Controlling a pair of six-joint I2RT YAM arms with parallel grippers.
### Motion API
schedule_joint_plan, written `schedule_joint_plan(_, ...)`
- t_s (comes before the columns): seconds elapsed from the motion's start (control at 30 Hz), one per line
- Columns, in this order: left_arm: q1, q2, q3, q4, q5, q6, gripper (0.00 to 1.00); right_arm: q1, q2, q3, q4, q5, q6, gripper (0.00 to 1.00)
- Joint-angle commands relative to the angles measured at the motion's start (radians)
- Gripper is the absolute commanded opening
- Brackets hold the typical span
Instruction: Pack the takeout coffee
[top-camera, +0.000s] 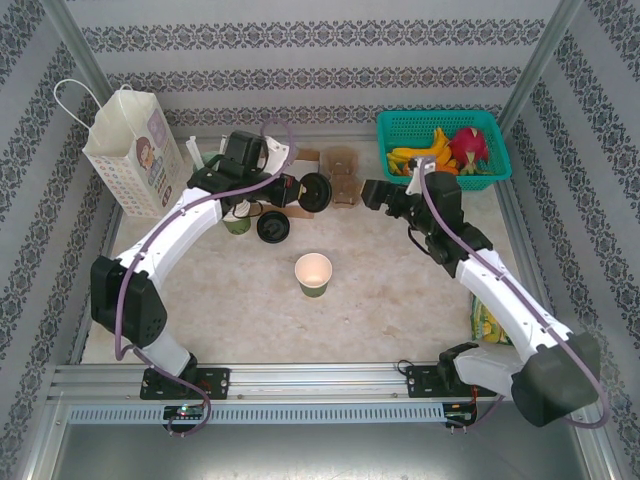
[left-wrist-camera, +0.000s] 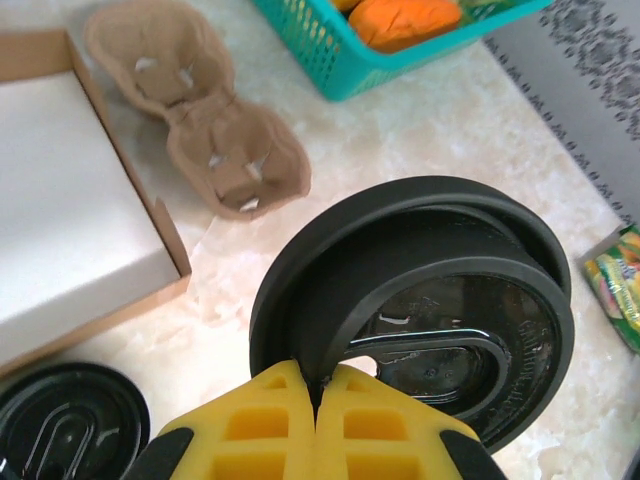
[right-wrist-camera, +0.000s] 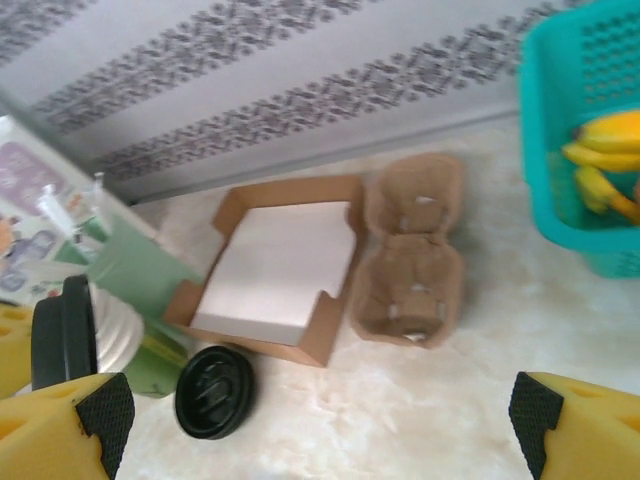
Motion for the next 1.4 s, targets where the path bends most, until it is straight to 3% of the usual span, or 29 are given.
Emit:
schedule_joint_plan(0.0,-0.03,0.018,0.039,-0.108,-0.07,-0.06,0.0,0.038,-0.073,-0.053,-0.043,0.177,0.06,0.98)
schedule_joint_plan(0.1,-0.05,0.015,0.035,-0.171,-0.056,-0.109,0.0,0.093,-0.121,-0.1,-0.064,0.253,0.112,0.98)
schedule_joint_plan(0.23,-0.106,-0.011,0.04,-0.276,-0.155,-0.149,0.0,0.174,-0.157,-0.14,-0.116,0.331,0.209,0.98)
schedule_joint_plan(0.57,-0.166,-0.067,0.039,-0.437,-0.285,-0.357,0.0,0.225,-0.181,-0.215,-0.195,0.326,0.327,0.98)
schedule_joint_plan(0.7,-0.187,-0.065,0.041,-0.478,-0.249,-0.447,0.0,0.2,-0.168,-0.23,-0.173,0.205,0.398,0.98)
schedule_joint_plan(0.93,-0.203,-0.039,0.03,-0.513,-0.185,-0.52,0.0,0.127,-0.083,-0.253,0.006,-0.21,0.427,0.98)
schedule_joint_plan(1.03,-0.208,-0.039,0.042,-0.572,-0.182,-0.52,0.0,0.131,-0.055,-0.232,0.02,-0.32,0.427,0.98)
schedule_joint_plan(1.37,-0.232,-0.065,-0.084,-0.428,-0.134,-0.554,0.0,0.197,0.036,-0.238,0.143,-0.432,0.421,0.98)
